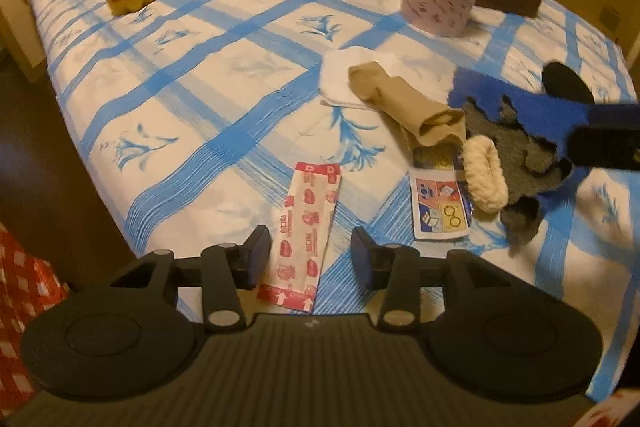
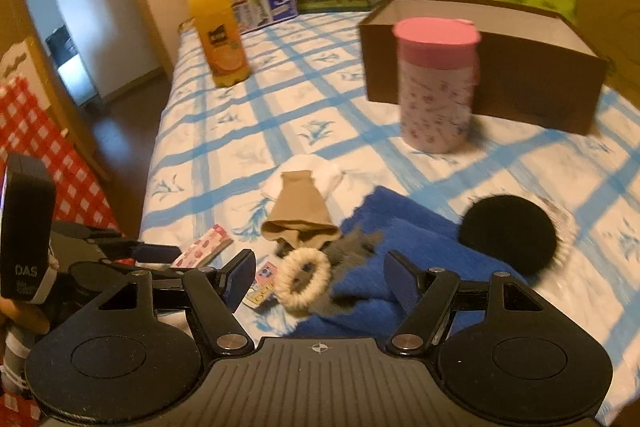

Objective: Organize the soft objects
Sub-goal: 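Grasp the red-and-white bandage strip with the left tool while the right tool grasps the cream scrunchie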

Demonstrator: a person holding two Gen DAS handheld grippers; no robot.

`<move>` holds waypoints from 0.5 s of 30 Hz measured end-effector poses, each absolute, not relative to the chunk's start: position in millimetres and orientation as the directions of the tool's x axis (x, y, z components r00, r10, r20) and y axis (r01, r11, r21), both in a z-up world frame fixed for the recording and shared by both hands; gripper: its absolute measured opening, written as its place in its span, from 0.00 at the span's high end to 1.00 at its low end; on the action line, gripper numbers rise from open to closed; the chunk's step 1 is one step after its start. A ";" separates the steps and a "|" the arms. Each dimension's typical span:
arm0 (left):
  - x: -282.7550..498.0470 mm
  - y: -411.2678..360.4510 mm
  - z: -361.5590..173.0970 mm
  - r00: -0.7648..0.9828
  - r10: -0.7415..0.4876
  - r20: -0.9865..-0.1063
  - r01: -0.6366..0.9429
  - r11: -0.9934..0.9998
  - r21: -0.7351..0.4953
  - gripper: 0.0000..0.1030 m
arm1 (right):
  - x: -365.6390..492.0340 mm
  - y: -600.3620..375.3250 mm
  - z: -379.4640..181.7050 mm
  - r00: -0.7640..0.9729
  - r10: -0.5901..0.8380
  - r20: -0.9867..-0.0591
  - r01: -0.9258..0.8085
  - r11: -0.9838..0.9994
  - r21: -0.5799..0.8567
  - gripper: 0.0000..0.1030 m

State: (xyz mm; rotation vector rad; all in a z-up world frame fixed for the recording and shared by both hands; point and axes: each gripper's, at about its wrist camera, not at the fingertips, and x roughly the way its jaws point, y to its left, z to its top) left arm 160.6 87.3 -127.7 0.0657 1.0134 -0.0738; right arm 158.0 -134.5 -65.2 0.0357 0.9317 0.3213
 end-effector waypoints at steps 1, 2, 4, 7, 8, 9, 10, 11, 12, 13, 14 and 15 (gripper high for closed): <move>160.9 85.9 -128.1 0.528 -0.030 -0.849 0.100 0.995 0.027 0.62 | 160.5 -130.4 -68.4 0.545 0.288 -0.787 -0.269 0.950 0.162 0.31; 161.3 85.6 -128.4 0.528 -0.031 -0.849 0.105 0.994 0.028 0.69 | 162.9 -126.3 -72.2 0.538 0.288 -0.792 -0.281 0.947 0.154 0.31; 163.9 86.4 -127.4 0.528 -0.047 -0.848 0.108 0.994 0.011 0.76 | 166.9 -120.7 -80.0 0.522 0.292 -0.801 -0.300 0.942 0.148 0.36; 167.2 86.3 -125.4 0.525 -0.052 -0.849 0.094 0.996 -0.003 0.76 | 172.4 -112.6 -92.3 0.492 0.287 -0.822 -0.315 0.939 0.140 0.41; 168.3 86.5 -125.2 0.526 -0.054 -0.849 0.087 0.996 -0.009 0.76 | 174.4 -110.2 -96.4 0.483 0.284 -0.828 -0.319 0.938 0.135 0.41; 169.5 86.3 -125.3 0.525 -0.052 -0.850 0.079 0.997 -0.012 0.76 | 174.9 -109.0 -100.0 0.475 0.275 -0.836 -0.321 0.939 0.126 0.42; 170.4 85.8 -125.3 0.525 -0.051 -0.849 0.075 0.997 -0.014 0.76 | 176.5 -107.7 -103.8 0.464 0.262 -0.846 -0.322 0.940 0.114 0.45; 171.1 85.2 -125.5 0.525 -0.056 -0.849 0.076 0.997 -0.018 0.76 | 178.3 -106.6 -107.5 0.457 0.257 -0.852 -0.324 0.940 0.110 0.47; 171.9 84.3 -126.1 0.524 -0.057 -0.850 0.076 0.997 -0.019 0.76 | 179.7 -105.6 -111.2 0.451 0.257 -0.855 -0.324 0.939 0.111 0.50; 172.5 83.4 -126.5 0.524 -0.054 -0.850 0.076 0.997 -0.017 0.75 | 181.2 -105.1 -114.3 0.446 0.253 -0.859 -0.323 0.940 0.109 0.52; 173.2 82.8 -127.1 0.523 -0.053 -0.851 0.078 0.997 -0.015 0.75 | 183.7 -104.4 -118.5 0.438 0.241 -0.866 -0.316 0.943 0.102 0.53; 173.8 82.4 -127.6 0.522 -0.055 -0.851 0.081 0.997 -0.015 0.75 | 185.0 -105.2 -121.0 0.431 0.236 -0.871 -0.307 0.946 0.105 0.55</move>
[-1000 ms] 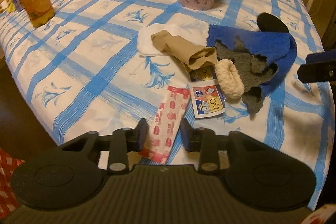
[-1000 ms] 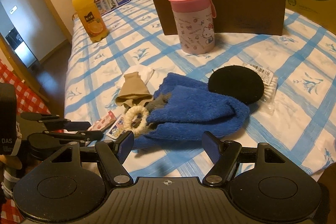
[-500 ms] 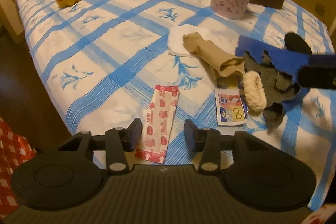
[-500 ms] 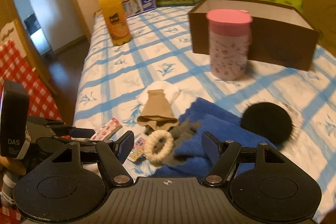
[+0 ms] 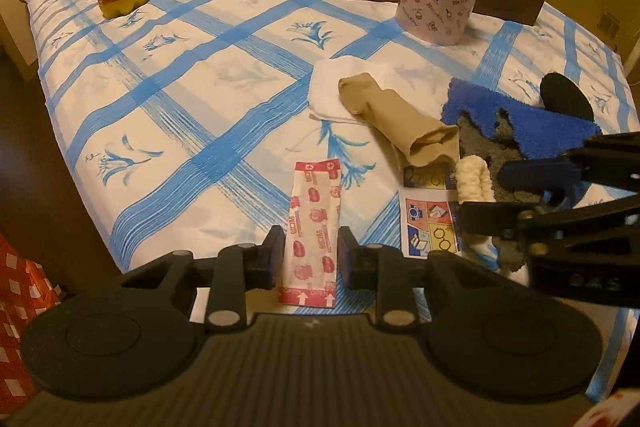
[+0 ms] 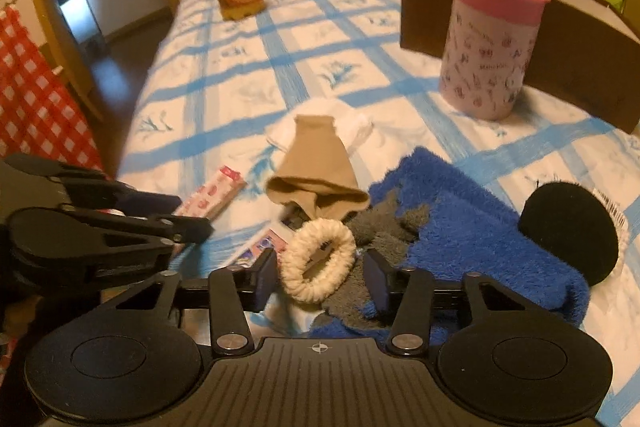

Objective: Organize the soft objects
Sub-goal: 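Grasp the red-and-white bandage strip with the left tool while the right tool grasps the cream scrunchie, then carry the bandage strip and scrunchie into the brown box and open both tools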

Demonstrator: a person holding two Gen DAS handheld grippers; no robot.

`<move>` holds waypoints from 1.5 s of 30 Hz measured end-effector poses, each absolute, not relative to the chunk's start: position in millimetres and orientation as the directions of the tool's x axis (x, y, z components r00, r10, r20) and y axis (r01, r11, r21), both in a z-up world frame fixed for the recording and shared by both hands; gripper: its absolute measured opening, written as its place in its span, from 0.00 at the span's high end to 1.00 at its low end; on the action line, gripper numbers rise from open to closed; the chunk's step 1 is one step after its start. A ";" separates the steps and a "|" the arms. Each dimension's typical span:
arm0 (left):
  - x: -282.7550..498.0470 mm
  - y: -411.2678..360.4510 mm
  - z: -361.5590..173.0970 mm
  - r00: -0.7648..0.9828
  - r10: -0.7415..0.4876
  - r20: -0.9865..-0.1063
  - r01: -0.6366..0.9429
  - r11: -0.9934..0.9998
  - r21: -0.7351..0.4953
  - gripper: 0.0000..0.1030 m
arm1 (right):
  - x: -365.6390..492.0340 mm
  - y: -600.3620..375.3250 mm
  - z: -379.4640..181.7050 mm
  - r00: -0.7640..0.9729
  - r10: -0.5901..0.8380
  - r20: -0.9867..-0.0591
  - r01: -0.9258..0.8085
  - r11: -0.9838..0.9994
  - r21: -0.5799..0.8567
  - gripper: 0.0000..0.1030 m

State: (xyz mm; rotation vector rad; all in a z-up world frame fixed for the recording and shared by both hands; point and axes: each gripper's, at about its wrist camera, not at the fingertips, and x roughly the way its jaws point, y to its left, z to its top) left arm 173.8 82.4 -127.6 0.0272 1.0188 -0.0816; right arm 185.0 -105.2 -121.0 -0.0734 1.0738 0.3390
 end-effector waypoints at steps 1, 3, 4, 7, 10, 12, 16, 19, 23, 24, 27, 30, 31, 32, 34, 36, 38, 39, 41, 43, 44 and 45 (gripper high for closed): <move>174.3 82.1 -128.2 0.520 -0.056 -0.852 0.081 0.997 -0.016 0.75 | 187.3 -106.0 -124.3 0.422 0.242 -0.874 -0.296 0.948 0.119 0.56; 175.9 80.6 -128.8 0.517 -0.052 -0.854 0.086 0.996 -0.009 0.75 | 189.8 -107.6 -129.0 0.420 0.247 -0.873 -0.281 0.950 0.134 0.59; 176.4 79.7 -128.9 0.517 -0.051 -0.855 0.090 0.996 -0.004 0.75 | 190.0 -106.8 -129.5 0.427 0.244 -0.871 -0.287 0.950 0.126 0.66; 177.7 78.3 -129.0 0.517 -0.048 -0.854 0.100 0.995 0.004 0.75 | 189.8 -106.4 -128.5 0.429 0.252 -0.868 -0.298 0.946 0.127 0.83; 178.0 79.0 -126.9 0.521 -0.049 -0.852 0.091 0.996 -0.001 0.78 | 184.4 -109.5 -122.8 0.446 0.265 -0.855 -0.297 0.945 0.139 0.84; 177.1 79.3 -124.3 0.525 -0.053 -0.849 0.082 0.997 -0.011 0.78 | 180.6 -112.2 -116.5 0.457 0.279 -0.845 -0.293 0.944 0.153 0.84; 172.1 74.3 -111.4 0.547 -0.054 -0.835 0.091 0.996 -0.005 0.78 | 172.7 -121.9 -98.4 0.484 0.308 -0.819 -0.284 0.941 0.186 0.84; 167.6 68.4 -94.8 0.570 -0.075 -0.819 0.099 0.995 -0.023 0.78 | 168.0 -132.3 -83.7 0.510 0.318 -0.799 -0.267 0.942 0.205 0.84; 166.3 49.9 -70.6 0.602 -0.110 -0.791 0.135 0.990 -0.034 0.78 | 164.4 -152.8 -66.8 0.541 0.314 -0.780 -0.227 0.948 0.224 0.84; 166.8 43.6 -64.9 0.611 -0.119 -0.783 0.148 0.988 -0.035 0.78 | 163.8 -159.8 -62.6 0.551 0.308 -0.776 -0.213 0.951 0.225 0.84; 171.1 22.7 -51.3 0.631 -0.141 -0.763 0.180 0.983 -0.032 0.78 | 162.9 -182.9 -51.5 0.585 0.279 -0.762 -0.165 0.960 0.226 0.84; 179.7 1.3 -42.1 0.635 -0.180 -0.751 0.219 0.975 -0.049 0.78 | 164.8 -209.7 -41.3 0.623 0.241 -0.744 -0.113 0.969 0.219 0.84; 183.5 -6.5 -39.4 0.635 -0.194 -0.748 0.233 0.971 -0.054 0.78 | 166.0 -218.1 -38.4 0.632 0.231 -0.740 -0.099 0.971 0.219 0.84; 187.9 -16.0 -36.3 0.636 -0.207 -0.744 0.248 0.967 -0.057 0.78 | 167.9 -227.6 -35.1 0.643 0.220 -0.734 -0.084 0.972 0.218 0.84; 196.0 -32.7 -31.7 0.637 -0.232 -0.735 0.275 0.959 -0.064 0.78 | 171.1 -245.1 -28.9 0.661 0.200 -0.723 -0.063 0.975 0.212 0.84; 204.3 -49.4 -27.4 0.638 -0.253 -0.728 0.301 0.951 -0.066 0.78 | 174.2 -261.7 -23.5 0.679 0.177 -0.712 -0.046 0.979 0.199 0.84; 213.7 -66.7 -23.6 0.646 -0.262 -0.717 0.320 0.946 -0.057 0.78 | 177.8 -276.1 -19.2 0.691 0.160 -0.705 -0.035 0.982 0.188 0.84; 218.7 -74.7 -21.9 0.647 -0.269 -0.713 0.328 0.943 -0.058 0.78 | 179.7 -283.3 -17.4 0.697 0.151 -0.701 -0.031 0.983 0.181 0.84; 229.6 -89.2 -19.4 0.649 -0.281 -0.707 0.339 0.939 -0.061 0.78 | 185.3 -297.6 -14.3 0.707 0.134 -0.695 -0.024 0.986 0.166 0.84; 241.5 -101.8 -18.7 0.650 -0.290 -0.703 0.348 0.935 -0.064 0.78 | 191.6 -310.2 -13.6 0.714 0.122 -0.690 -0.017 0.988 0.156 0.84; 247.8 -108.4 -18.9 0.650 -0.292 -0.702 0.349 0.935 -0.066 0.78 | 195.8 -316.4 -13.0 0.717 0.117 -0.687 -0.016 0.988 0.151 0.84; 253.9 -114.3 -19.1 0.649 -0.297 -0.700 0.350 0.934 -0.071 0.78 | 199.7 -321.7 -12.9 0.720 0.111 -0.685 -0.015 0.989 0.145 0.84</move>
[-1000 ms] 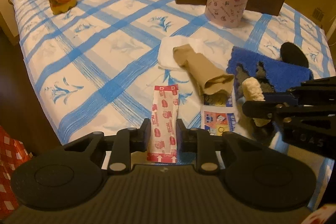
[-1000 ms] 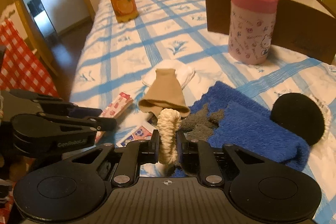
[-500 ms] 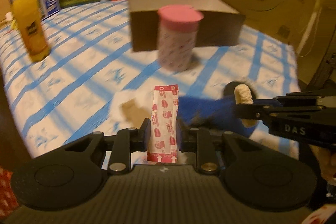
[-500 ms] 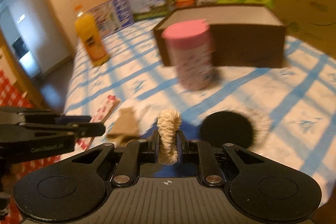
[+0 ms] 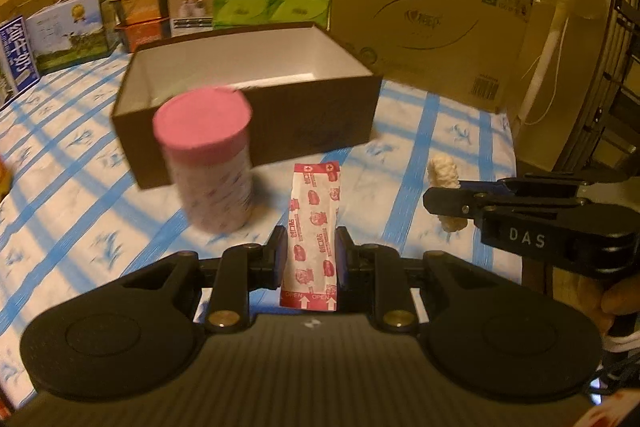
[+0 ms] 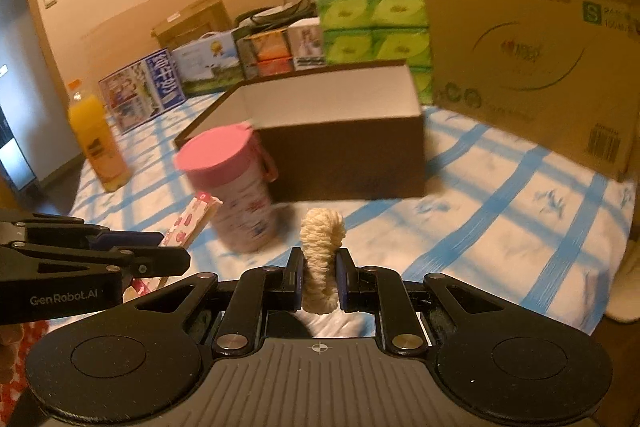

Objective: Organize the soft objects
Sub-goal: 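Carry the bandage strip and scrunchie into the brown box and open both tools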

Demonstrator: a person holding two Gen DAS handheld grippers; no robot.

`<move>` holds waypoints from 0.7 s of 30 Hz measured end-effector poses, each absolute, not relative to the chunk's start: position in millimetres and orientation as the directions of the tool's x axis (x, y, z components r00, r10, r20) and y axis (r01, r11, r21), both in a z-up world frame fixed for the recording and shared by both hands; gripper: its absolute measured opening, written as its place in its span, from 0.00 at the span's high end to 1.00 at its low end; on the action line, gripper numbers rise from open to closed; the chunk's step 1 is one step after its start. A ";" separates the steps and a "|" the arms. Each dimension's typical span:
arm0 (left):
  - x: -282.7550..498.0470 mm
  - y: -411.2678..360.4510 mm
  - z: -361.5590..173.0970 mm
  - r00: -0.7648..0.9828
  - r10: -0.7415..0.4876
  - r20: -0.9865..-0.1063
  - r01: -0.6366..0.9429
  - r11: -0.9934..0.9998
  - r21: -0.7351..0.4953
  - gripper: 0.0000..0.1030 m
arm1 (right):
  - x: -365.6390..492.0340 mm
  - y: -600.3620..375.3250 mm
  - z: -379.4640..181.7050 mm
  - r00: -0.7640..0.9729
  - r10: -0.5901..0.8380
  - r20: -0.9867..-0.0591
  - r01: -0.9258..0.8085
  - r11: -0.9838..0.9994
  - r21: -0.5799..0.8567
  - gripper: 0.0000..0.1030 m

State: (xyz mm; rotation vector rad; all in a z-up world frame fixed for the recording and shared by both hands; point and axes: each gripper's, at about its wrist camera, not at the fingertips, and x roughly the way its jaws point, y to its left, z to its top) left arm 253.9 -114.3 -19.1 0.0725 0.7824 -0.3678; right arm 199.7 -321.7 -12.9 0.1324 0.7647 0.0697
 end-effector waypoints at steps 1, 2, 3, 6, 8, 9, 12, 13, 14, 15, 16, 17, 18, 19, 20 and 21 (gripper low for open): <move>260.1 -119.9 -19.5 0.649 -0.300 -0.699 0.350 0.934 -0.076 0.78 | 203.5 -326.1 -13.1 0.723 0.105 -0.683 -0.013 0.990 0.139 0.84; 266.8 -125.0 -19.9 0.649 -0.301 -0.699 0.346 0.935 -0.080 0.78 | 208.8 -331.6 -12.9 0.726 0.102 -0.680 -0.014 0.991 0.134 0.84; 273.0 -129.9 -20.2 0.651 -0.301 -0.697 0.343 0.936 -0.083 0.78 | 214.2 -336.8 -13.2 0.729 0.101 -0.677 -0.015 0.991 0.131 0.84; 292.1 -143.9 -20.0 0.659 -0.300 -0.690 0.334 0.938 -0.088 0.78 | 232.6 -350.8 -13.1 0.738 0.104 -0.667 -0.022 0.991 0.130 0.84; 305.9 -151.2 -20.1 0.664 -0.299 -0.686 0.327 0.940 -0.093 0.78 | 246.1 -358.5 -13.3 0.744 0.107 -0.660 -0.029 0.991 0.128 0.84; 312.5 -153.9 -19.9 0.668 -0.297 -0.682 0.321 0.942 -0.096 0.78 | 254.4 -361.9 -13.6 0.747 0.108 -0.655 -0.034 0.992 0.125 0.84; 333.2 -161.3 -18.8 0.682 -0.291 -0.671 0.307 0.947 -0.099 0.78 | 277.2 -371.3 -14.4 0.760 0.112 -0.640 -0.041 0.991 0.125 0.84; 339.8 -162.7 -17.8 0.686 -0.289 -0.668 0.303 0.948 -0.100 0.78 | 285.9 -374.5 -14.7 0.764 0.115 -0.635 -0.042 0.991 0.129 0.84; 348.0 -164.5 -17.0 0.691 -0.288 -0.663 0.299 0.949 -0.101 0.78 | 293.7 -377.5 -15.2 0.768 0.121 -0.629 -0.045 0.990 0.135 0.84; 355.4 -165.7 -15.9 0.696 -0.284 -0.659 0.295 0.950 -0.099 0.78 | 301.0 -380.0 -15.5 0.771 0.125 -0.624 -0.047 0.989 0.139 0.84; 362.8 -166.9 -14.8 0.703 -0.279 -0.654 0.290 0.952 -0.095 0.78 | 309.9 -383.0 -16.3 0.774 0.127 -0.620 -0.049 0.989 0.141 0.84; 371.6 -168.1 -13.9 0.710 -0.275 -0.648 0.285 0.954 -0.093 0.78 | 318.1 -385.4 -17.0 0.777 0.128 -0.617 -0.050 0.988 0.143 0.84; 380.1 -168.6 -12.7 0.714 -0.272 -0.645 0.279 0.956 -0.093 0.78 | 327.5 -388.7 -17.4 0.780 0.131 -0.612 -0.050 0.988 0.147 0.84; 387.3 -169.1 -11.3 0.717 -0.268 -0.643 0.272 0.958 -0.096 0.78 | 335.3 -391.4 -18.1 0.782 0.136 -0.608 -0.053 0.987 0.152 0.84; 397.3 -168.9 -10.0 0.721 -0.268 -0.639 0.265 0.959 -0.104 0.78 | 343.1 -393.8 -18.5 0.783 0.139 -0.606 -0.054 0.986 0.157 0.84; 406.0 -168.6 -8.6 0.723 -0.267 -0.637 0.258 0.960 -0.109 0.78 | 351.8 -396.2 -18.5 0.784 0.141 -0.604 -0.053 0.986 0.160 0.84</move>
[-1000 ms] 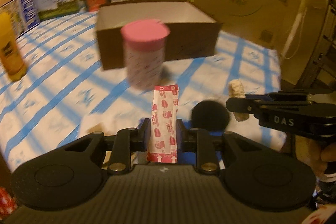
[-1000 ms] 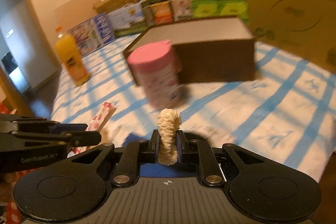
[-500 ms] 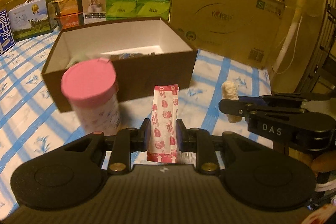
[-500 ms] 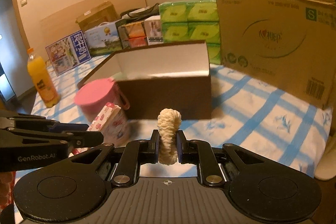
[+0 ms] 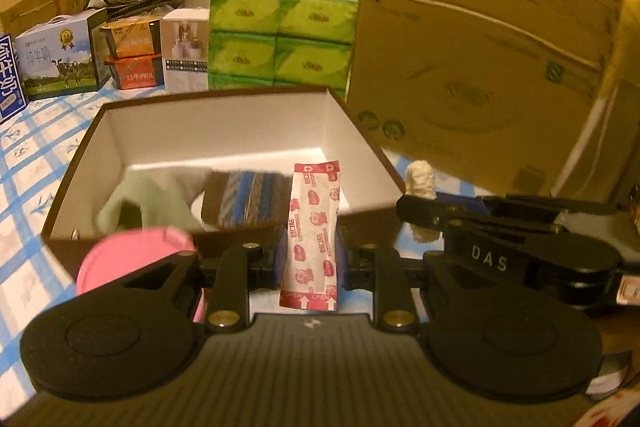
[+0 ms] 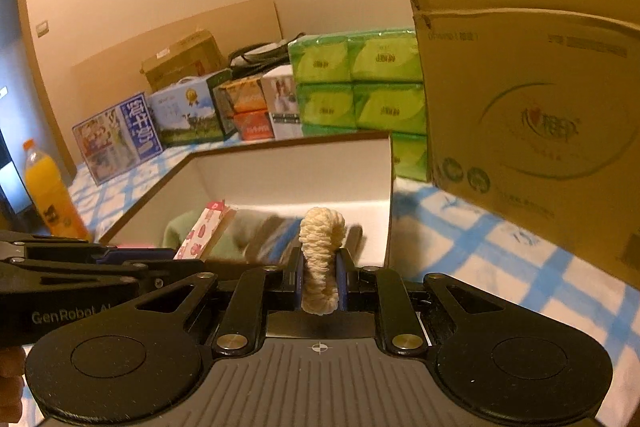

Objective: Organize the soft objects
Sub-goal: 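Carry the bandage strip and scrunchie into the brown box and open both tools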

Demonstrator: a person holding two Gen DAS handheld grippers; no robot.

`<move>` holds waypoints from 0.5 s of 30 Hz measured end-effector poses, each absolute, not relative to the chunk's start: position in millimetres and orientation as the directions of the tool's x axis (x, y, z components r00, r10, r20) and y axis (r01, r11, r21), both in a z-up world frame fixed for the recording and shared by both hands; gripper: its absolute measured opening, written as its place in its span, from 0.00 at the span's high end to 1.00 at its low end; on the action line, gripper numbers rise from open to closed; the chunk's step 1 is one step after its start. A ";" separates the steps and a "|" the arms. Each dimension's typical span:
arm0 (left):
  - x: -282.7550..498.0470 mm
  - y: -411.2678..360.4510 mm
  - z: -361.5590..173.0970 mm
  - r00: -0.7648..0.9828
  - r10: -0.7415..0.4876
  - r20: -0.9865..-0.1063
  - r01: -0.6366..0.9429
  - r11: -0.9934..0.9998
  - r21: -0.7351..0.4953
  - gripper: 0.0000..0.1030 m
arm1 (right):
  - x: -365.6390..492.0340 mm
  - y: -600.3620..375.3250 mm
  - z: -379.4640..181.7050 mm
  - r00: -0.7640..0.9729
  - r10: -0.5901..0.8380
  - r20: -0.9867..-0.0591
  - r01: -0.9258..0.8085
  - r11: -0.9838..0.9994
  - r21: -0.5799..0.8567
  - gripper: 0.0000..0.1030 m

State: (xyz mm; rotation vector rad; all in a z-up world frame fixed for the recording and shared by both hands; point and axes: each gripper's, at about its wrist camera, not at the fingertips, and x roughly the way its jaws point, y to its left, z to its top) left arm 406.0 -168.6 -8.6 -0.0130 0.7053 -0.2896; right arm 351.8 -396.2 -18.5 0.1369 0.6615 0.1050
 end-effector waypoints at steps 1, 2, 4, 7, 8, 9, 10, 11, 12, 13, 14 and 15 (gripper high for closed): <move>413.8 -168.6 -7.1 0.726 -0.262 -0.636 0.250 0.962 -0.111 0.78 | 358.7 -398.1 -18.5 0.784 0.141 -0.604 -0.054 0.986 0.161 0.84; 423.1 -168.7 -5.2 0.731 -0.258 -0.631 0.245 0.963 -0.110 0.78 | 365.6 -400.0 -18.6 0.785 0.142 -0.603 -0.054 0.985 0.162 0.84; 437.9 -169.0 -2.5 0.740 -0.254 -0.623 0.239 0.965 -0.109 0.78 | 379.7 -404.1 -19.8 0.785 0.144 -0.602 -0.055 0.985 0.164 0.84; 462.1 -169.7 -2.5 0.737 -0.249 -0.629 0.230 0.967 -0.112 0.78 | 399.6 -410.0 -25.0 0.781 0.137 -0.609 -0.050 0.986 0.158 0.84; 469.9 -170.4 -4.0 0.734 -0.242 -0.634 0.225 0.968 -0.110 0.78 | 405.6 -411.5 -27.9 0.777 0.134 -0.615 -0.047 0.987 0.156 0.84; 477.7 -171.3 -6.4 0.728 -0.240 -0.642 0.222 0.969 -0.110 0.78 | 411.1 -413.3 -30.7 0.773 0.131 -0.621 -0.044 0.987 0.153 0.84; 484.2 -171.5 -9.2 0.723 -0.243 -0.647 0.221 0.968 -0.117 0.78 | 416.2 -414.1 -34.1 0.769 0.126 -0.626 -0.042 0.988 0.148 0.84; 491.1 -172.0 -12.4 0.716 -0.241 -0.655 0.213 0.969 -0.123 0.78 | 421.4 -414.6 -37.6 0.764 0.123 -0.633 -0.044 0.989 0.139 0.84; 496.1 -171.7 -15.9 0.708 -0.239 -0.665 0.206 0.970 -0.130 0.78 | 425.3 -414.9 -41.0 0.760 0.119 -0.638 -0.045 0.990 0.130 0.84; 500.1 -171.7 -18.7 0.702 -0.242 -0.670 0.203 0.969 -0.138 0.78 | 428.2 -415.2 -43.8 0.758 0.116 -0.642 -0.049 0.991 0.122 0.84; 504.7 -171.9 -22.5 0.695 -0.241 -0.677 0.195 0.970 -0.144 0.78 | 431.4 -415.7 -46.7 0.754 0.113 -0.647 -0.050 0.992 0.115 0.84; 507.4 -172.3 -25.5 0.692 -0.232 -0.684 0.186 0.972 -0.142 0.78 | 433.7 -415.8 -49.4 0.750 0.114 -0.651 -0.054 0.992 0.111 0.84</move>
